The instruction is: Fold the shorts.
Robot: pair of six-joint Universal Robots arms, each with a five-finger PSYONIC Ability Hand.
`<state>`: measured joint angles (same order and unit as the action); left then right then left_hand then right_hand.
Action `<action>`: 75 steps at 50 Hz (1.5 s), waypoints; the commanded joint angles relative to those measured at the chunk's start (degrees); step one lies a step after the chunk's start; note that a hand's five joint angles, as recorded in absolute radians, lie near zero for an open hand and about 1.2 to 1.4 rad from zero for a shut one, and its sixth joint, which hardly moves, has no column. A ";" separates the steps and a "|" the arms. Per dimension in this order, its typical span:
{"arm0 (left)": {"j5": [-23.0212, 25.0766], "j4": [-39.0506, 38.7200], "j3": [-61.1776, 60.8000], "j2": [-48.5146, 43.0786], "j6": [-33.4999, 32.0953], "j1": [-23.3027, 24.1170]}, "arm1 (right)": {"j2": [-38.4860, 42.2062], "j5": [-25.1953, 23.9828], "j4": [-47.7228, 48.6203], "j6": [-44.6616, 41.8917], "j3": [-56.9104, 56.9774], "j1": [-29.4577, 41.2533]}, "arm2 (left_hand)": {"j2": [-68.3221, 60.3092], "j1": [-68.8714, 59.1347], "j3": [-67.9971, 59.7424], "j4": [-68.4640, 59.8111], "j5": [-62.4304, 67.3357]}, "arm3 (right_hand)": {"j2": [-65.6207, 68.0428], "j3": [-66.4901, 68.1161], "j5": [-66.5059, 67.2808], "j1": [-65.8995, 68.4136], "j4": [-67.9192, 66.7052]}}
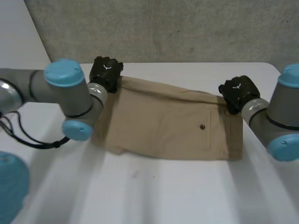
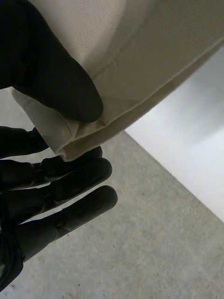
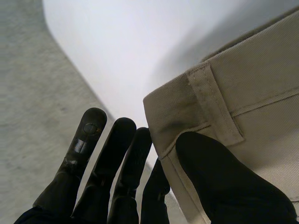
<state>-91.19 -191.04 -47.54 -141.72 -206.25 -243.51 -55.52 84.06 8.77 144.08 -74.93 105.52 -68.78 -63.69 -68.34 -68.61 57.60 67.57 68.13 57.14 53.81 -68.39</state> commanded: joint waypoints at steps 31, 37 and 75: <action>2.24 -14.62 -40.26 19.73 -0.20 -1.88 | -11.54 -4.87 -5.70 15.79 -19.11 -3.74 | 44.32 39.24 43.88 44.16 -43.14 | -44.89 -45.44 -44.45 -31.13 45.71; 3.47 -14.53 -40.71 17.45 -0.03 -4.78 | -10.75 -6.89 -1.14 16.76 -21.93 -4.09 | 38.89 33.80 38.45 38.72 -37.71 | -36.14 -36.70 -35.71 -22.38 36.96; 5.23 -8.65 -49.76 37.21 0.33 -5.14 | -11.80 -2.59 -2.80 -16.88 -15.97 -8.67 | 54.86 49.78 54.42 54.70 -53.68 | 12.43 11.87 12.86 26.19 -11.61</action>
<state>-85.98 -200.10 -94.99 -110.96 -206.03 -248.04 -66.18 81.29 7.64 138.87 -95.45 95.88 -15.26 -15.22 -15.38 -15.04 4.44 67.22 65.73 52.72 53.62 -68.19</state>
